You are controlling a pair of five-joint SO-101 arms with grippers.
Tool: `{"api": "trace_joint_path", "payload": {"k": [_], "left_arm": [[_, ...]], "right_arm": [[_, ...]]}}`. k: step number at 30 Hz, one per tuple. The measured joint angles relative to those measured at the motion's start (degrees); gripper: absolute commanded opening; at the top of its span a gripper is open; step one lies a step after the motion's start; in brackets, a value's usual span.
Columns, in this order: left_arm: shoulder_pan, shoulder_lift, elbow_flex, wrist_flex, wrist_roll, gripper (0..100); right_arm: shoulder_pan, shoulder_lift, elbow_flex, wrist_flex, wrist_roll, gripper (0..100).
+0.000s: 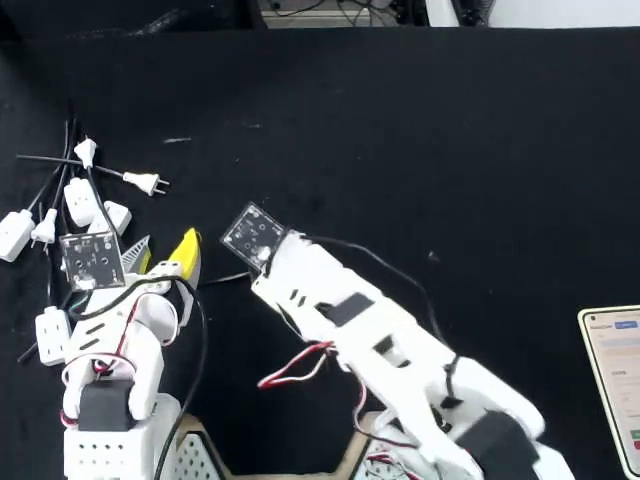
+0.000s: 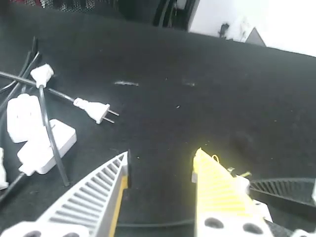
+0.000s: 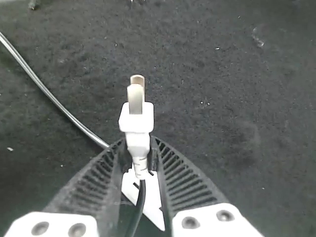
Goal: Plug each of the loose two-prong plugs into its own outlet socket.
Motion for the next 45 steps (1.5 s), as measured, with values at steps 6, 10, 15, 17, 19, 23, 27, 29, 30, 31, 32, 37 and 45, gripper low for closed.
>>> {"api": "trace_joint_path", "payload": {"k": [6,10,15,17,19,23,27,29,30,31,32,37,45], "left_arm": [[4.66,0.0,4.66,-4.48,0.0,22],[5.27,0.0,4.75,-4.92,0.0,22],[5.63,-0.44,5.63,-5.1,-3.52,22],[5.63,-0.53,6.86,-5.54,-5.63,22],[5.45,-0.62,7.65,-6.59,-6.95,22],[5.36,-0.62,9.76,-9.23,-7.74,22],[5.36,-0.53,9.93,-9.49,-7.74,22],[5.36,-0.44,9.93,-9.49,-7.74,22],[5.45,-0.44,9.93,-9.49,-7.74,22],[5.54,-0.44,9.93,-9.49,-7.74,22],[5.54,-0.53,9.93,-9.49,-7.74,22],[5.45,-0.53,9.93,-9.58,-7.74,22],[5.45,-0.62,9.93,-9.58,-7.74,22]], "right_arm": [[-4.22,0.53,-0.7,0.0,0.0,1.0],[-4.4,-1.85,-0.62,0.0,0.0,1.0],[-4.48,-5.45,1.58,0.0,0.0,1.0],[-4.48,-7.3,2.46,0.26,0.0,1.0],[-4.48,-9.67,2.73,2.02,0.0,1.0],[-4.4,-15.12,2.81,7.38,0.0,1.0],[-4.48,-19.43,4.66,9.23,0.0,1.0],[-4.48,-21.01,5.89,9.23,-1.05,1.0],[-4.48,-21.8,6.42,9.23,-2.2,1.0],[-4.48,-22.51,6.86,9.23,-3.43,1.0],[-4.48,-23.21,7.12,9.23,-4.48,1.0],[-4.48,-24.79,7.74,9.23,-5.8,1.1],[-4.48,-24.79,7.74,8.97,-6.15,1.1]]}}
